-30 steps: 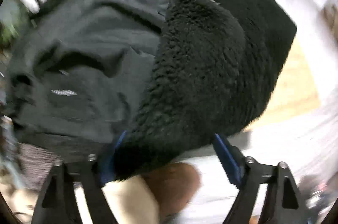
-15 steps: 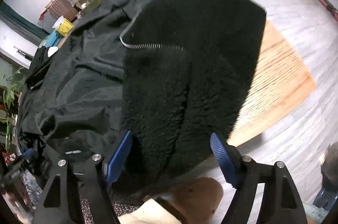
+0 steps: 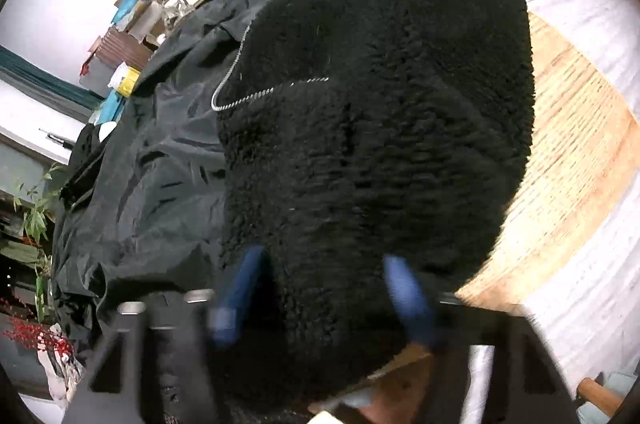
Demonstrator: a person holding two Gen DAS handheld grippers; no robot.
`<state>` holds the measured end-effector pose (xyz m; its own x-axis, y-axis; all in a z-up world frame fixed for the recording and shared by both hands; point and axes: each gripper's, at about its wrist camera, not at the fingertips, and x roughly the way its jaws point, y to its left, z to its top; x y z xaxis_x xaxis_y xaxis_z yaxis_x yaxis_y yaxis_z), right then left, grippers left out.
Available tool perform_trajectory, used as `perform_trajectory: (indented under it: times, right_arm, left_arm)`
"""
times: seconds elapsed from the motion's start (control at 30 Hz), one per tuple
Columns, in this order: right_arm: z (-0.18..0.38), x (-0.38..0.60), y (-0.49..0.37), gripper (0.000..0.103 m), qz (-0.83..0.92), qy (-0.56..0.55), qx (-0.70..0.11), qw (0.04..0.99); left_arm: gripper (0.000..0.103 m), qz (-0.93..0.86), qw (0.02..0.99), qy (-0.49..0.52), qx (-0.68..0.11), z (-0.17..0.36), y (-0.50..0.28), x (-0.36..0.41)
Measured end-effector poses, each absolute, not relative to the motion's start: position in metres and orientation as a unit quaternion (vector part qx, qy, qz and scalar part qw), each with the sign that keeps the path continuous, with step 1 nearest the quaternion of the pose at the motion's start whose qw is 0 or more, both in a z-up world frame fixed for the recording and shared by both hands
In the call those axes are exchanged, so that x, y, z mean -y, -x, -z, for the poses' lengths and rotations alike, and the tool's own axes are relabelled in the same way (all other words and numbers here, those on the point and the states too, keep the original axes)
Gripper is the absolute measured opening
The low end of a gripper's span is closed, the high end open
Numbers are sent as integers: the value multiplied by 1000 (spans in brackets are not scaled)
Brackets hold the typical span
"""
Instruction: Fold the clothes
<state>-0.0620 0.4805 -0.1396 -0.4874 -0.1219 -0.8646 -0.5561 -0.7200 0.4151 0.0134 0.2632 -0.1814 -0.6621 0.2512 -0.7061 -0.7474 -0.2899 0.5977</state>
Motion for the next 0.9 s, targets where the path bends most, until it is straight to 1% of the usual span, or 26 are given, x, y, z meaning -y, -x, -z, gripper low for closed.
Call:
perform_trajectory:
  times: [0.03, 0.1, 0.27, 0.37, 0.4, 0.43, 0.47, 0.5, 0.57, 0.67, 0.73, 0.9]
  right_arm:
    - [136, -481, 58, 32, -791, 478, -357, 132]
    - [129, -480, 49, 26, -798, 460, -370, 121]
    - [90, -476, 15, 22, -825, 408, -380, 95]
    - [78, -475, -2, 19, -833, 396, -374, 93]
    - [78, -475, -5, 21, -833, 399, -371, 95]
    - [80, -475, -8, 30, -833, 403, -366, 99]
    - [82, -475, -12, 38, -832, 409, -359, 109]
    - [85, -475, -16, 49, -831, 415, -353, 117]
    - [90, -479, -17, 50, -828, 420, -354, 114]
    - [95, -486, -12, 57, -828, 420, -358, 98]
    - [94, -490, -6, 73, -832, 418, -356, 84]
    - [95, -483, 22, 75, -837, 425, -341, 38]
  left_arm:
    - [78, -766, 315, 239, -506, 188, -16, -264]
    - [78, -776, 298, 216, -511, 196, -20, -269]
    - [78, -827, 286, 144, -463, 184, -29, -281]
    - [77, -844, 258, 115, -456, 178, -31, -290]
    - [63, -848, 247, 110, -455, 177, -30, -294]
    - [51, -850, 246, 118, -450, 176, -27, -295]
    - [35, -855, 248, 131, -436, 172, -22, -295]
    - [26, -860, 249, 145, -421, 168, -17, -295]
    - [23, -871, 258, 176, -378, 155, -6, -291]
    - [20, -884, 286, 226, -292, 141, 13, -288]
    - [19, -889, 305, 251, -232, 129, 21, -278]
    - [18, -893, 338, 282, -88, 112, 35, -256]
